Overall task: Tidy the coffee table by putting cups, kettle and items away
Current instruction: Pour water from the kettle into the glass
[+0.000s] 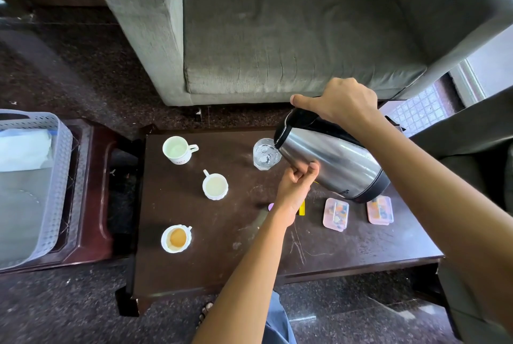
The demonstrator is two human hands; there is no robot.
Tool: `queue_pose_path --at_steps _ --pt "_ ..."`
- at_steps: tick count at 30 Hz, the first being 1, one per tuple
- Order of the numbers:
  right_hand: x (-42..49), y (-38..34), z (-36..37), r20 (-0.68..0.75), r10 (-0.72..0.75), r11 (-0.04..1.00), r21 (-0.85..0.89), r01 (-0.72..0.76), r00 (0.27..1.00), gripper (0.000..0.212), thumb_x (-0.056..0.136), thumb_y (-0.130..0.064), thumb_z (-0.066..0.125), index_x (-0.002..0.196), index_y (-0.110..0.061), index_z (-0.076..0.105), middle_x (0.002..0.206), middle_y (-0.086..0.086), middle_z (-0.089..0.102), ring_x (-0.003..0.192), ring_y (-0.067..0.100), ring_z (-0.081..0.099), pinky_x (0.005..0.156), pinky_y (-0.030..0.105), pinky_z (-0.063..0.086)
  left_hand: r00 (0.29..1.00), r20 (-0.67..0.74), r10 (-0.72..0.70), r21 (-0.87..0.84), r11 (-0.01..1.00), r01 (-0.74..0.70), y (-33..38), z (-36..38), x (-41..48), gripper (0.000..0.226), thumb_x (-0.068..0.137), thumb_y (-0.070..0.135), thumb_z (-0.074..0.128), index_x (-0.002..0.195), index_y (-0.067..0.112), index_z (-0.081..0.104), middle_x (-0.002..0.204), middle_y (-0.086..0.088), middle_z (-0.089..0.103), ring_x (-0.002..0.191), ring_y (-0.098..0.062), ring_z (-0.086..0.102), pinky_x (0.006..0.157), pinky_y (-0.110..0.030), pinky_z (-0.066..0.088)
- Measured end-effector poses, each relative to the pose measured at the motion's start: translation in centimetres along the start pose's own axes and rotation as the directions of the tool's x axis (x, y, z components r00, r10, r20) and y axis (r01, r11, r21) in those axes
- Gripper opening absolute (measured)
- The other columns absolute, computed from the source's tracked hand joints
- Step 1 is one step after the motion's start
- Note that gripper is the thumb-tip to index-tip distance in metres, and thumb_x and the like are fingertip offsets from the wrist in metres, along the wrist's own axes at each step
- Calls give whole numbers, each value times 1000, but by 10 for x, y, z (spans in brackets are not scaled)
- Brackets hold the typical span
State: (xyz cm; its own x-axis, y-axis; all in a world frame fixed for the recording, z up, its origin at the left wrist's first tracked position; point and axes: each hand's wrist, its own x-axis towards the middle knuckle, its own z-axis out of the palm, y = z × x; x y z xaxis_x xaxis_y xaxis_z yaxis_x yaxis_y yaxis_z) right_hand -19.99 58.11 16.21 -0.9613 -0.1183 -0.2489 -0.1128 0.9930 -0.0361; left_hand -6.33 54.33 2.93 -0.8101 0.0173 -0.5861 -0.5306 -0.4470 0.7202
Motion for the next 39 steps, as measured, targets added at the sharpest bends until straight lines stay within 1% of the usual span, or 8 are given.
queue_pose_path --at_steps 3,11,15,25,31,33,36,39 --pt "-2 0 0 0 -2 1000 -3 2 1000 68 74 -81 47 62 -13 45 81 8 55 78 29 51 67 33 37 1000 5 -5 -12 1000 5 0 0 -2 35 89 40 60 117 21 50 103 22 59 97 10 54 105 -34 43" --pt "-5 0 0 1 -4 1000 -11 4 1000 68 75 -81 46 65 -13 45 82 8 54 78 29 50 67 34 37 1000 10 -10 -2 1000 10 -1 1 -4 25 89 40 60 109 27 50 102 21 60 91 10 55 99 -30 44" --pt "-5 2 1 -2 -3 1000 -6 3 1000 68 74 -81 46 62 -14 44 81 8 55 77 30 52 66 34 38 1000 10 -8 6 1000 8 -3 -1 -1 29 87 42 62 110 27 51 105 22 60 101 10 53 106 -33 41" --pt "-3 7 7 -20 7 1000 12 -7 1000 71 73 -82 46 70 -12 48 82 8 56 78 30 53 66 34 39 999 30 -16 21 1000 15 -5 -4 4 23 88 41 62 104 31 51 104 23 59 100 11 53 106 -33 41" --pt "-5 10 11 -40 16 1000 17 -15 999 74 72 -83 46 80 -10 54 81 8 54 78 28 51 68 33 38 999 37 -11 43 999 10 -10 -8 10 44 88 37 63 121 11 50 111 12 61 99 11 54 103 -28 43" --pt "-6 12 13 -41 27 999 22 -26 999 73 73 -83 46 79 -10 52 82 8 53 77 28 50 68 33 38 999 34 -25 69 997 22 -11 -10 12 43 88 37 64 117 9 50 114 9 61 99 11 55 102 -27 44" --pt "-8 19 20 -47 56 997 53 -54 997 80 70 -86 44 78 -7 56 81 10 55 76 30 51 68 33 39 999 29 -31 100 995 28 -14 -12 15 28 88 30 64 102 14 47 108 8 62 94 11 56 92 -20 47" --pt "-11 30 29 -66 82 990 121 -74 994 85 67 -88 43 76 -5 60 80 11 58 77 31 56 67 33 40 999 22 -29 126 992 26 -16 -16 19 29 87 25 67 99 13 44 111 1 62 93 5 58 73 -10 48"
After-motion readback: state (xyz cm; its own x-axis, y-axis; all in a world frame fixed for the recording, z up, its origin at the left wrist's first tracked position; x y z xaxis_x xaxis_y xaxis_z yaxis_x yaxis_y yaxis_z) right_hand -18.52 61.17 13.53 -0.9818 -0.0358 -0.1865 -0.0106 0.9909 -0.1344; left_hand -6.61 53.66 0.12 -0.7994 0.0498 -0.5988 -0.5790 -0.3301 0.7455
